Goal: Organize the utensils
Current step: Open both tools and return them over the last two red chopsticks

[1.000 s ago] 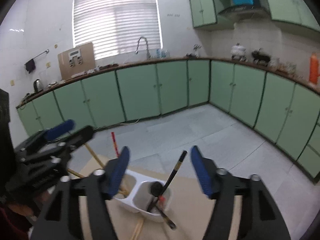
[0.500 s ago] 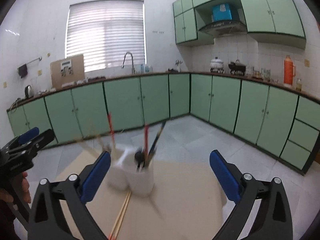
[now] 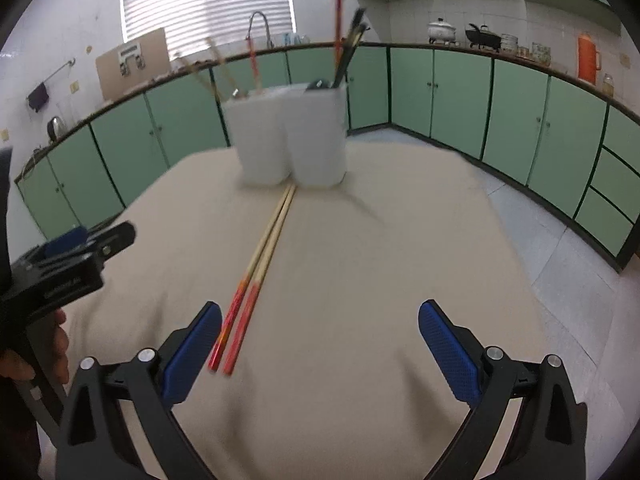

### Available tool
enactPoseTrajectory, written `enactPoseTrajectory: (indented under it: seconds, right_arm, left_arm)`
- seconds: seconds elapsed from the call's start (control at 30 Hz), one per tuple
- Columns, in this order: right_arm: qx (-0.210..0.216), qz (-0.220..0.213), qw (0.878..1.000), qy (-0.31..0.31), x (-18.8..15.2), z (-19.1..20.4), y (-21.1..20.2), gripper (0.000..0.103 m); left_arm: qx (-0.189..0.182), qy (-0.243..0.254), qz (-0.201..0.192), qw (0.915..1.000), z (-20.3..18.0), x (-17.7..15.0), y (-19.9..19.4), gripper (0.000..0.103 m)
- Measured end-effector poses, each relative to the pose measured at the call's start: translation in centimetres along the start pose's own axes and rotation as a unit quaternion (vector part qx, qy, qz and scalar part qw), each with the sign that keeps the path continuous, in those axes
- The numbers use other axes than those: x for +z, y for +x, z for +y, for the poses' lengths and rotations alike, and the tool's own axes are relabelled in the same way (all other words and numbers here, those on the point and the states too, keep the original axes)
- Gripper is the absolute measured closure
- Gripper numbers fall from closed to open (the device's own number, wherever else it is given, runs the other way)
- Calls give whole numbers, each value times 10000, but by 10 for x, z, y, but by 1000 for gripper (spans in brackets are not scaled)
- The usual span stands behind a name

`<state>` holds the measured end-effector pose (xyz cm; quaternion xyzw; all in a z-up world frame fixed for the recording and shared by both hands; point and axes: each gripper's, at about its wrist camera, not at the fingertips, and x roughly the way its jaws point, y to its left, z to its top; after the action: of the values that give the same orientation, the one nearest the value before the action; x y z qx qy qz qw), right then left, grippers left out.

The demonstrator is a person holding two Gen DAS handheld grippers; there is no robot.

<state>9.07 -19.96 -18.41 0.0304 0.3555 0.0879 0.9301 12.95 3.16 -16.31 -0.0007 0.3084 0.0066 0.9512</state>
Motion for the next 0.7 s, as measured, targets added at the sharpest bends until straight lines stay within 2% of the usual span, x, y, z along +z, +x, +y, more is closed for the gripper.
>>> enactPoseTrajectory:
  seconds: [0.03,0.2,0.3,0.43,0.7]
  right_arm:
    - [-8,17,10000,-60,-7,7,1,11]
    - [158,281,9990,-312,-22,25,7,41]
    - [231,324,9987,-326,-23,31,7,52]
    - [295,452,9980,-341,-26,34,11,64]
    - [360,612,9964,-474,-31,43,16,73]
  left_arm:
    - [15,56,21,10000,0,-1,0,5]
    - [-11,227,129,9997,-4,-10,-5,5]
    - [-18,222,146,9996,-1,-12,-8,5]
    - [-14,211,204,9996,-3,-13,-8,5]
    - [-9,234,289,9993,-7,-11,-3,5]
